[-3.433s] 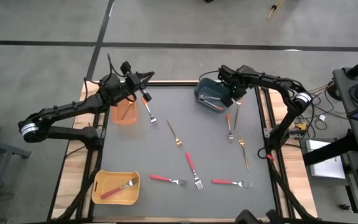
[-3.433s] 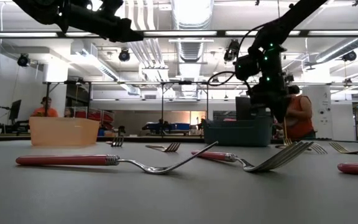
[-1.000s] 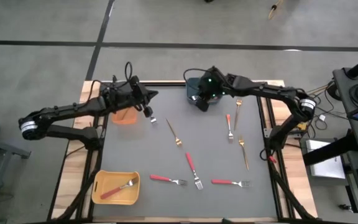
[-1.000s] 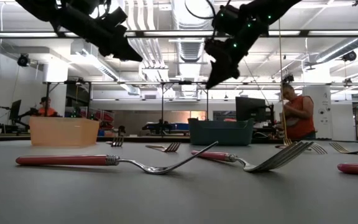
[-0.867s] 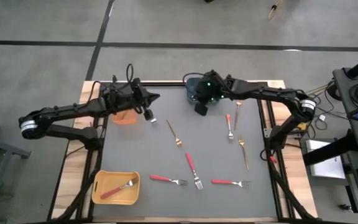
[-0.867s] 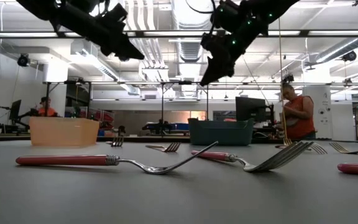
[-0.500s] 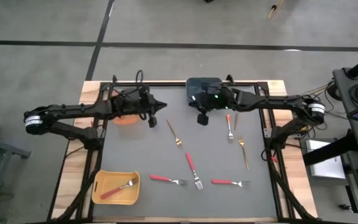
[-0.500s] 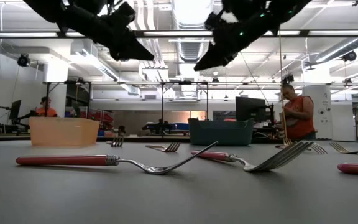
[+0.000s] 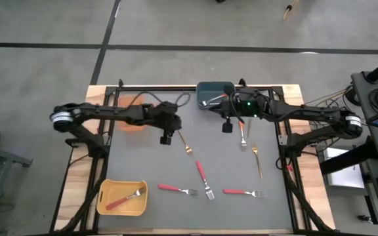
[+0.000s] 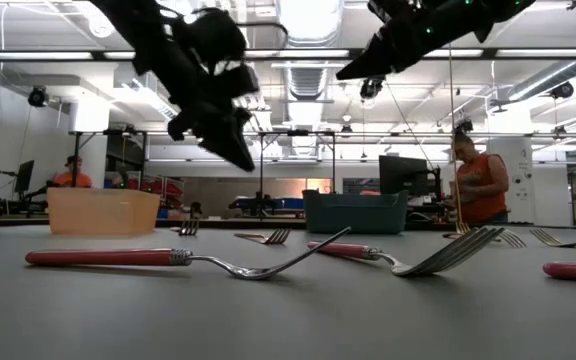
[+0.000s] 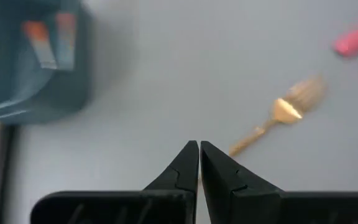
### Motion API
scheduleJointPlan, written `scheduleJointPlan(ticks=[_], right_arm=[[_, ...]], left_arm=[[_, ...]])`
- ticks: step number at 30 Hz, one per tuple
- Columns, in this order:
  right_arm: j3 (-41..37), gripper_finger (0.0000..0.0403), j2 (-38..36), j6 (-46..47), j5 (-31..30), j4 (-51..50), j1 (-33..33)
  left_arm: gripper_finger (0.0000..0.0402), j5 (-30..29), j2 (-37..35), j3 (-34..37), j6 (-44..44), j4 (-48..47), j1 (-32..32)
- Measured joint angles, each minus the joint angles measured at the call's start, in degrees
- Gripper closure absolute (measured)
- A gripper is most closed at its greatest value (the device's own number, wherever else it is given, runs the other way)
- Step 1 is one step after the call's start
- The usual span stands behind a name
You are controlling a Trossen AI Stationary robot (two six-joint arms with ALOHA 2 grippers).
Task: Sort silverware by color (type)
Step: Put the gold fork into the orange bin
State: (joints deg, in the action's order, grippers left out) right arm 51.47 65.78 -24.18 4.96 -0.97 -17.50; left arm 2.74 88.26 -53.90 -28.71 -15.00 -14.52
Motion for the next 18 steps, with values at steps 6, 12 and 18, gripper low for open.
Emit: scheduleJointPlan(ticks=[6,12,18], right_arm=[[0.6,0.0394,-0.9,-4.9,-0.3,0.1,-1.0],[0.5,0.0394,-0.9,-4.5,1.3,2.3,-1.9],[0.4,0.0394,-0.8,-4.8,1.0,2.1,-2.5]], left_arm=[[0.0402,5.8,8.0,-8.1,-1.2,-8.3,0.0],[0.0397,5.8,14.2,-17.1,-6.5,-21.3,0.0],[0.0355,5.3,19.4,-20.9,-13.2,-27.4,0.0]])
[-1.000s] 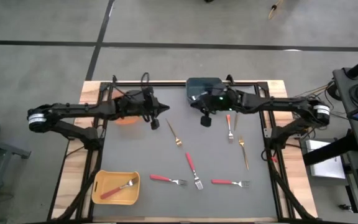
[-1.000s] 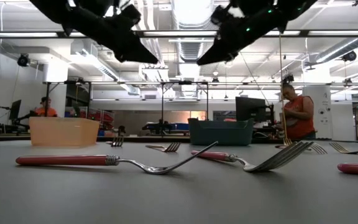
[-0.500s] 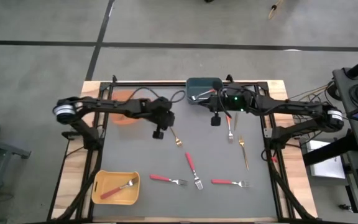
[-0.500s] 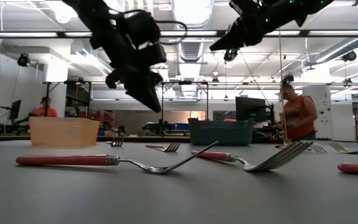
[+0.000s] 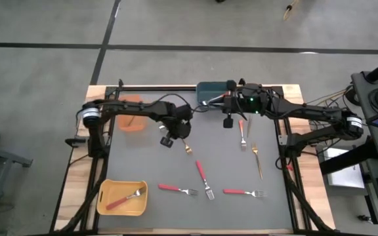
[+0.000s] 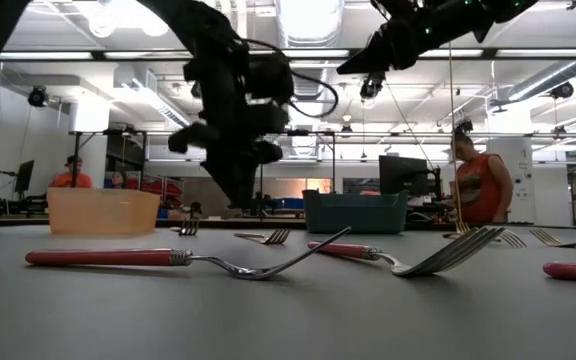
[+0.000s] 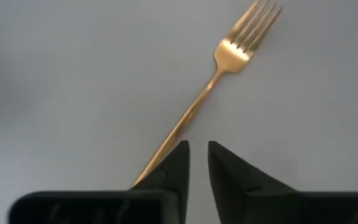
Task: Sort silverware by color (type)
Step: Put the gold fork into the orange bin
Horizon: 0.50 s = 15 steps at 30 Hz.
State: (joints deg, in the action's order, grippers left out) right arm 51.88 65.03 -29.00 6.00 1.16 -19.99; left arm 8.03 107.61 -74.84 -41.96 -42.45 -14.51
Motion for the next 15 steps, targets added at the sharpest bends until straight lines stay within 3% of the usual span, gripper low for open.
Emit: scheduleJointPlan(ticks=[9,15], right_arm=[[0.0,0.0394,0.2,0.4,0.0,-0.8,-0.4],[0.0,0.0394,0.2,0.4,0.0,-0.5,-0.6]], left_arm=[[0.0255,-4.1,6.4,-0.6,-0.6,3.3,0.0],[0.0251,-3.9,7.1,0.0,-2.4,4.5,0.0]])
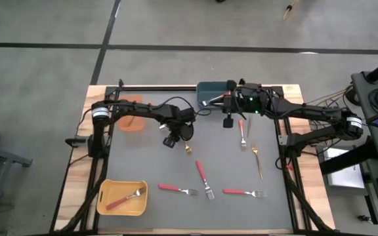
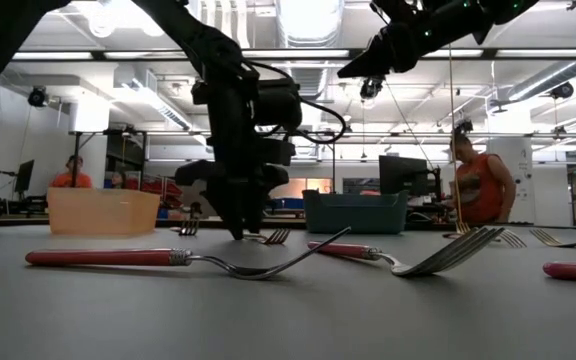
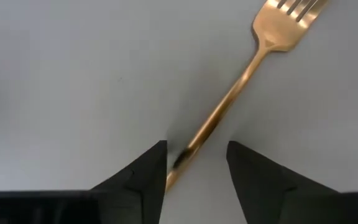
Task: Sort silverware by color (type)
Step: Put the gold fork into the orange bin
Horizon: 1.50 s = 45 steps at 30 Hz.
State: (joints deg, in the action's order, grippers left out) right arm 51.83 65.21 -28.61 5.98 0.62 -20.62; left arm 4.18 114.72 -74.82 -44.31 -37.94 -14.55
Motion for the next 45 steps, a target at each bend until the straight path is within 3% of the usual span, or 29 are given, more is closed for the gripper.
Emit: scheduleJointPlan(ticks=[17,26,33,45], right_arm=[[0.0,0.0394,0.0,0.0,0.0,0.2,0.0],[0.0,0.0394,0.0,0.7,0.0,-0.3,-0.6],[0.0,0.0394,0.0,2.6,0.0,-0.4,-2.3],[-0.5,0.0394,0.0,4.7,0.0,-0.4,-4.9]], left_arm=[[0.0394,5.8,0.4,0.7,4.7,6.9,0.0],[0.0399,5.0,-1.5,0.8,8.3,5.8,-0.2],[0.0400,-0.6,-7.9,0.7,12.2,4.4,-1.5],[0.0401,-3.6,-20.7,0.7,24.3,-3.8,-6.8]])
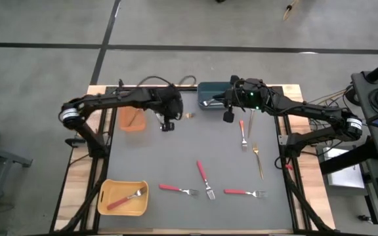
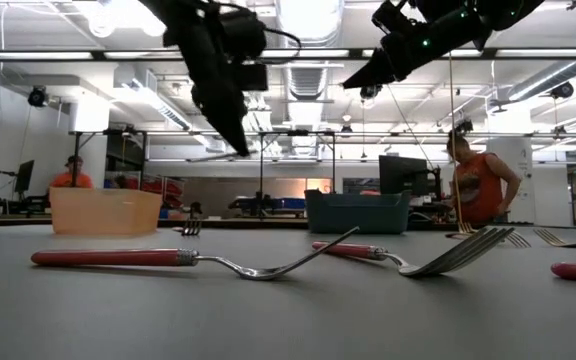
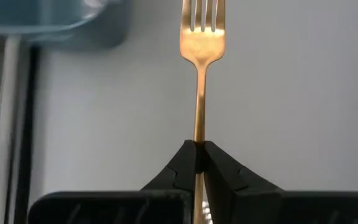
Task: Sort silverware by color (type)
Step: Put the gold fork into the orange bin
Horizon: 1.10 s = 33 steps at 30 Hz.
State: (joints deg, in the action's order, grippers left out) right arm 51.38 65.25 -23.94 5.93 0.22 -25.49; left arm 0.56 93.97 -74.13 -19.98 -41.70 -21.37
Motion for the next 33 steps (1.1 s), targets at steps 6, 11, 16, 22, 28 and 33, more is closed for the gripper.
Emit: scheduleJointPlan(ticks=[6,11,16,22,28,33], right_arm=[[-0.1,0.0394,0.0,0.0,0.0,0.0,-0.1],[-0.1,0.0394,0.0,0.0,0.0,0.0,-0.1],[-0.1,0.0394,0.0,-0.1,0.0,0.0,-0.1],[-0.1,0.0394,0.0,-0.7,0.0,0.1,-0.2],[-0.1,0.0394,0.0,-0.4,0.0,0.1,-0.8],[-0.1,0.0394,0.0,0.0,0.0,0.1,-1.4]], left_arm=[[0.0401,-1.3,-6.1,0.0,16.2,-5.0,-5.6],[0.0401,-13.5,-10.4,0.9,29.9,-12.3,-9.1],[0.0402,-16.5,-16.0,5.8,38.9,-16.6,-12.0],[0.0402,-14.3,-21.6,12.4,43.2,-17.3,-16.7],[0.0401,-11.1,-22.0,18.0,44.2,-20.0,-20.3],[0.0401,-10.0,-20.8,20.4,42.6,-19.8,-21.8]])
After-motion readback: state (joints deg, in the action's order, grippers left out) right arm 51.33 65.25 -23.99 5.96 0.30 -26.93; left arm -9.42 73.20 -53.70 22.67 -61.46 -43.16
